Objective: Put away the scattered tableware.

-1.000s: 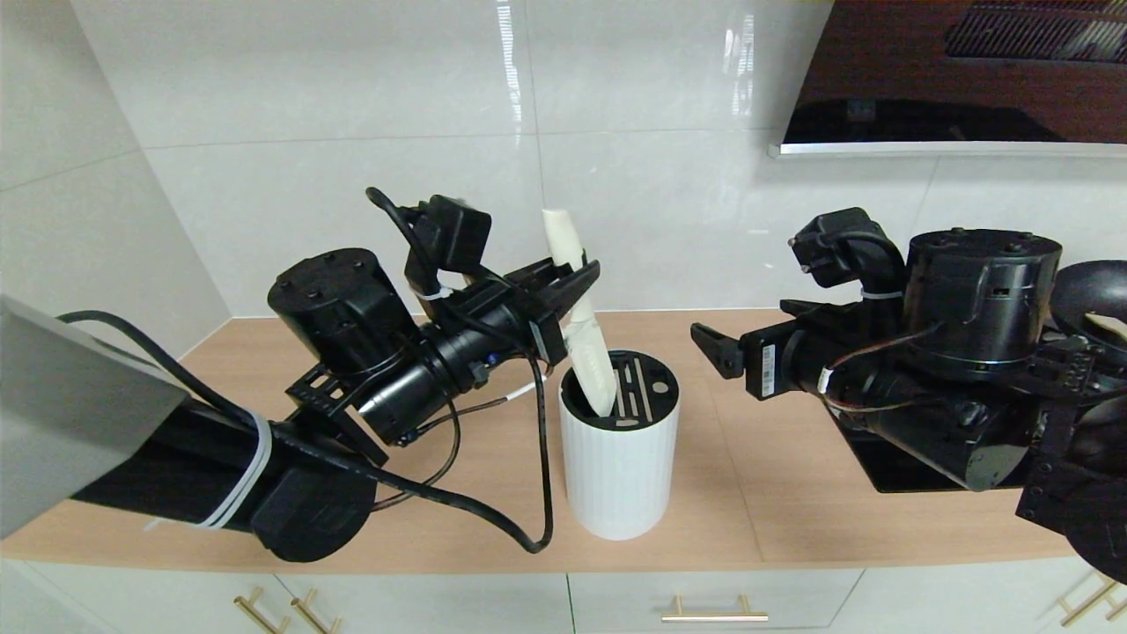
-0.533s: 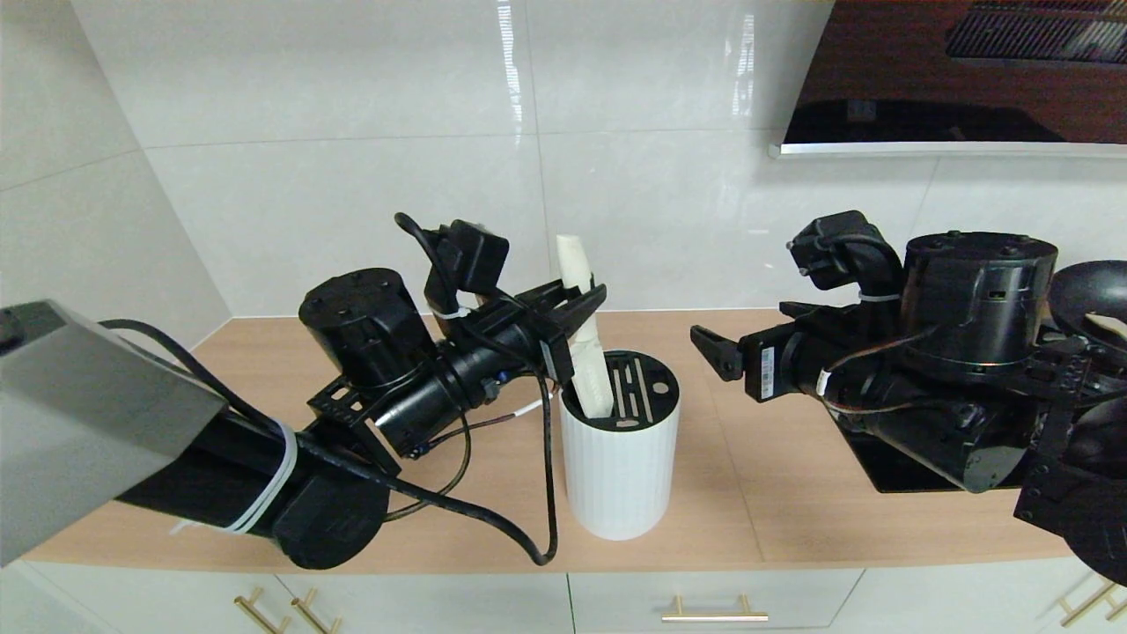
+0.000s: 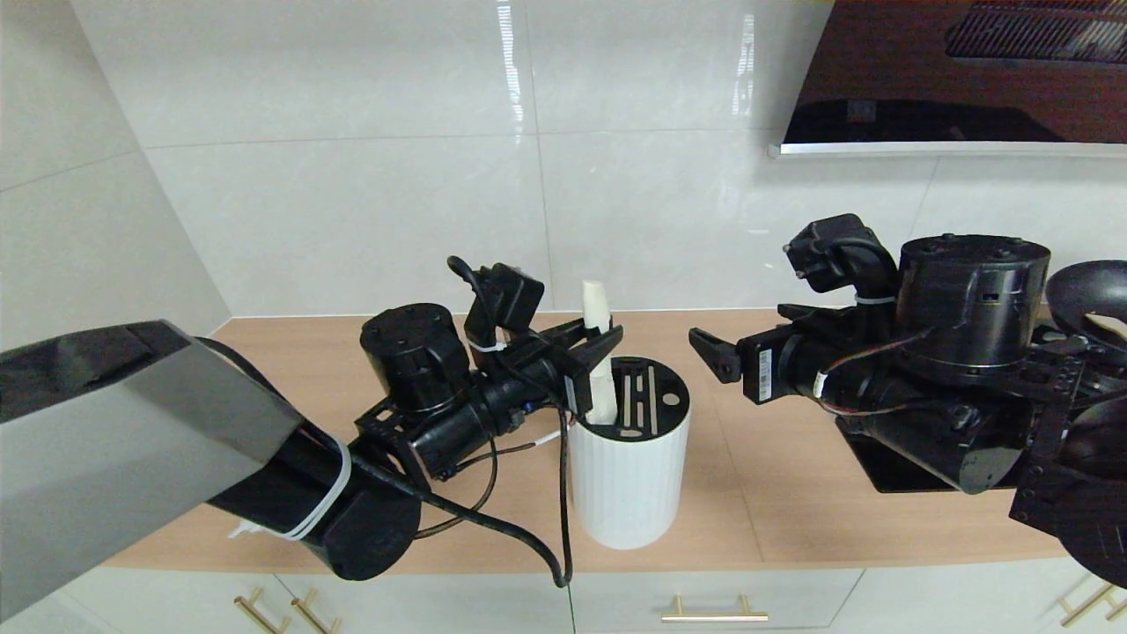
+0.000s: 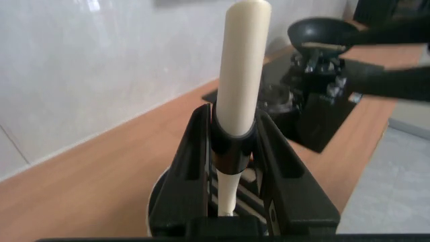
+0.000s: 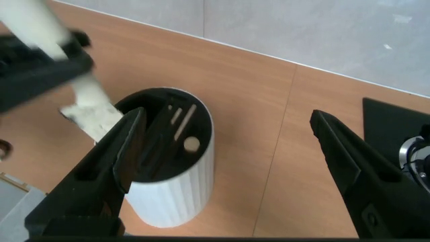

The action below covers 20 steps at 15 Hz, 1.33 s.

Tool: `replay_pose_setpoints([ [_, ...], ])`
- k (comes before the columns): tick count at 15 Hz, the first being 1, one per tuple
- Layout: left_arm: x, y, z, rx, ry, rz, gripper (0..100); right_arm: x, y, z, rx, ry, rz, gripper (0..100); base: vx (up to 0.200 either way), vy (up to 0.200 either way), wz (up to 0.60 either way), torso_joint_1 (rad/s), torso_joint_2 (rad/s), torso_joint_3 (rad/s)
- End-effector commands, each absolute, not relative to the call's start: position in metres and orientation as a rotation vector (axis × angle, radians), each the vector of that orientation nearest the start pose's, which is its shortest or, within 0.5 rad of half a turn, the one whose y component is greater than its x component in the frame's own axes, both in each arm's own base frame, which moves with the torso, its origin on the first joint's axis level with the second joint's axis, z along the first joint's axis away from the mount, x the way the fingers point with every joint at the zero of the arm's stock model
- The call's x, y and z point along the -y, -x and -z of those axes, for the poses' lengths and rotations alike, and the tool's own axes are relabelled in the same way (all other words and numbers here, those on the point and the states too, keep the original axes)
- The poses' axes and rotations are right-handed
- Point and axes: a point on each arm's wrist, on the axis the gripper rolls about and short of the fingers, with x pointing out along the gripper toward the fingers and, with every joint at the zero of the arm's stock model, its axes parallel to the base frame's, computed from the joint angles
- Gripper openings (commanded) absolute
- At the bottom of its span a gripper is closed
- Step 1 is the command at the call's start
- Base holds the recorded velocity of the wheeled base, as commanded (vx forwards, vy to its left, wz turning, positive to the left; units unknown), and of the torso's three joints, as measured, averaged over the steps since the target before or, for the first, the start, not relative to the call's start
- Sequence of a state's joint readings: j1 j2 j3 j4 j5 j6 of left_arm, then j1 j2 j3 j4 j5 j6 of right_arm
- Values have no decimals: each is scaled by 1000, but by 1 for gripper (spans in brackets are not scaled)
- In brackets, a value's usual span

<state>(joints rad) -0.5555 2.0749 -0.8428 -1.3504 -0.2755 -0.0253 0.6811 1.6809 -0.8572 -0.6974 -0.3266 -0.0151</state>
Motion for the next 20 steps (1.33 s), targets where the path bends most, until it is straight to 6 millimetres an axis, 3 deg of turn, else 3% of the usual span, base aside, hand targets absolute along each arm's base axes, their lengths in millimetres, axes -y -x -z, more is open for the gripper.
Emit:
replay_pose_setpoints([
  [1,206,-319,-125,86,38,832,0,-188,-244,-208,-109,77,-355,100,0,0,0,0,0,0],
  [8,208,-324,-119,78,38,809,0,-188,-244,-208,-109,77,-355,100,0,0,0,0,0,0],
  [9,208,-324,-119,80,39,809,100,-188,-244,-208,-109,77,-355,100,0,0,0,0,0,0],
  [17,207,-322,-128,111,44,794,100,-188,-243,-209,-108,76,-353,100,0,0,0,0,0,0],
  [20,199,-311,-167,244,74,742,100,-180,-233,-227,-56,46,-353,100,0,0,0,0,0,0],
])
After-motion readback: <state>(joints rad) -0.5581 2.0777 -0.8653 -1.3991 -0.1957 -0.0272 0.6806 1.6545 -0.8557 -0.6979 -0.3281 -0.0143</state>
